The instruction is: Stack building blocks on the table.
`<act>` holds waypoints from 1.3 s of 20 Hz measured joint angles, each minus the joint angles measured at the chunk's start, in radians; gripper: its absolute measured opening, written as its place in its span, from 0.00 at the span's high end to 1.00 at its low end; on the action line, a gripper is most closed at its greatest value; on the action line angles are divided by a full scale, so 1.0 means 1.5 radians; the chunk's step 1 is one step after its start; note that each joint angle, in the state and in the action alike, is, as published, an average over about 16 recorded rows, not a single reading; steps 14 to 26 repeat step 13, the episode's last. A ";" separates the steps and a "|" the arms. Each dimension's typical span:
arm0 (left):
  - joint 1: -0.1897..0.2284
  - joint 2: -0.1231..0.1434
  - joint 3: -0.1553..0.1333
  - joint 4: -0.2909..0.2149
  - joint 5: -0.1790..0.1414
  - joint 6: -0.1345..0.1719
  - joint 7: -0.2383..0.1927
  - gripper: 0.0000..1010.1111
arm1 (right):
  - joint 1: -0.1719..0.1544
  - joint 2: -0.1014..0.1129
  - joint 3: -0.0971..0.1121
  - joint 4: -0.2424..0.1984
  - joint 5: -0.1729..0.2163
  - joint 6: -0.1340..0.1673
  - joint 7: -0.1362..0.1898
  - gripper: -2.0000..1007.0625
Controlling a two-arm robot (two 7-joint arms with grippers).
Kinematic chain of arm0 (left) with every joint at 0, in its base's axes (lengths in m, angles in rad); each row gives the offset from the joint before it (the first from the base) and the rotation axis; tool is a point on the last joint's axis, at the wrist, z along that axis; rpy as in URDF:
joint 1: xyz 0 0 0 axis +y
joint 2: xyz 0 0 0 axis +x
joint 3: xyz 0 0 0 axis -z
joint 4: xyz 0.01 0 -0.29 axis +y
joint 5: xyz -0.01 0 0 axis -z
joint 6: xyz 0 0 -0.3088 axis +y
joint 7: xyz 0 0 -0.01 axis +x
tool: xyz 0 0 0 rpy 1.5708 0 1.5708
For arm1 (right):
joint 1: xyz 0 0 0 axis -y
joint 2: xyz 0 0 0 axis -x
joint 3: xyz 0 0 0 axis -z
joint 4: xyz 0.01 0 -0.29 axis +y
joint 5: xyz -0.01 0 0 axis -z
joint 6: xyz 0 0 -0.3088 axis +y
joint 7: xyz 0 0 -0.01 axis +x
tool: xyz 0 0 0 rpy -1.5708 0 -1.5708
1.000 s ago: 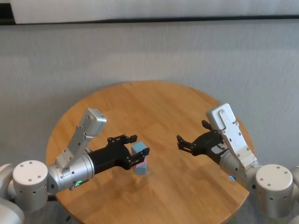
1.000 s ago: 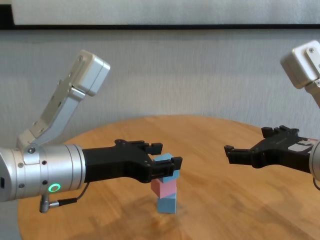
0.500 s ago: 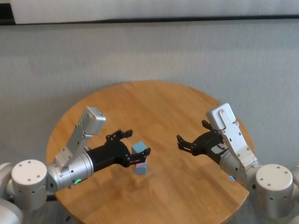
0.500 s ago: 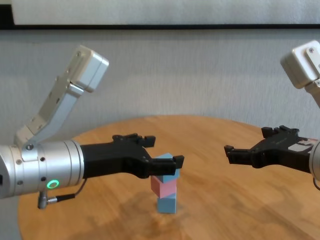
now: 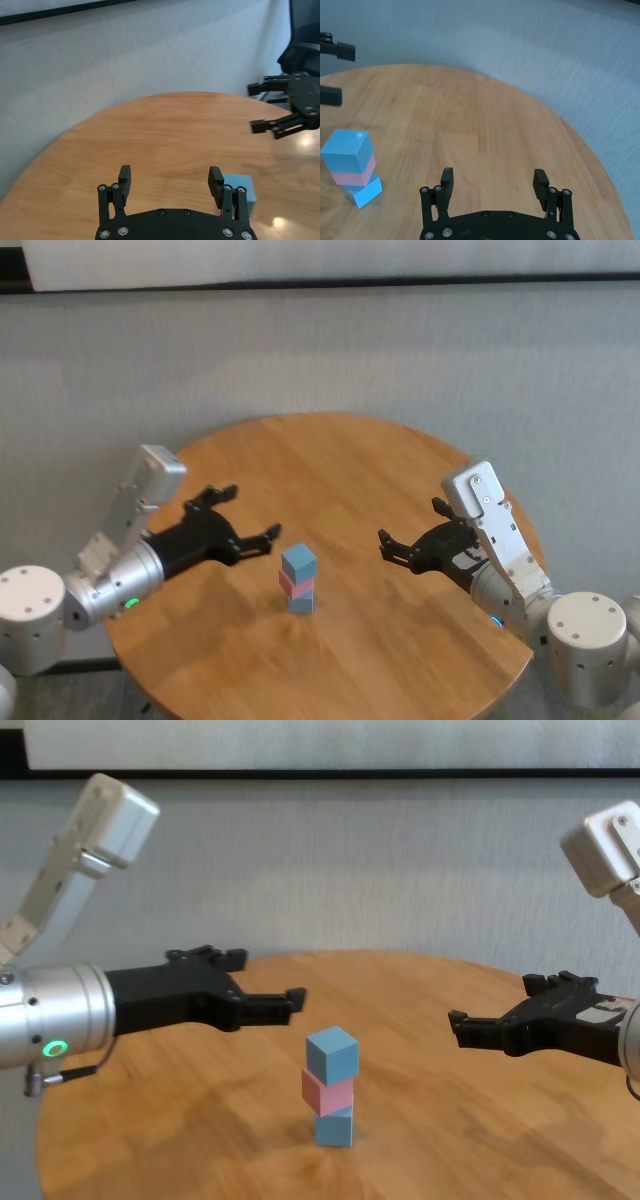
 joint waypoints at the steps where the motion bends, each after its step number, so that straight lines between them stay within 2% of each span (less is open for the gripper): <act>1: -0.005 -0.001 -0.004 0.010 0.002 -0.004 0.001 0.01 | 0.000 0.000 0.000 0.000 0.000 0.000 0.000 0.00; 6: -0.039 -0.010 -0.018 0.076 0.013 -0.025 0.005 0.01 | 0.000 0.000 0.000 0.000 0.000 0.000 0.000 0.00; 13: -0.069 -0.022 -0.026 0.137 0.021 -0.043 0.003 0.01 | 0.000 0.000 0.000 0.000 0.000 0.000 0.000 0.00; 26: -0.069 -0.022 -0.026 0.137 0.021 -0.043 0.003 0.01 | 0.000 0.000 0.000 0.000 0.000 0.000 0.000 0.00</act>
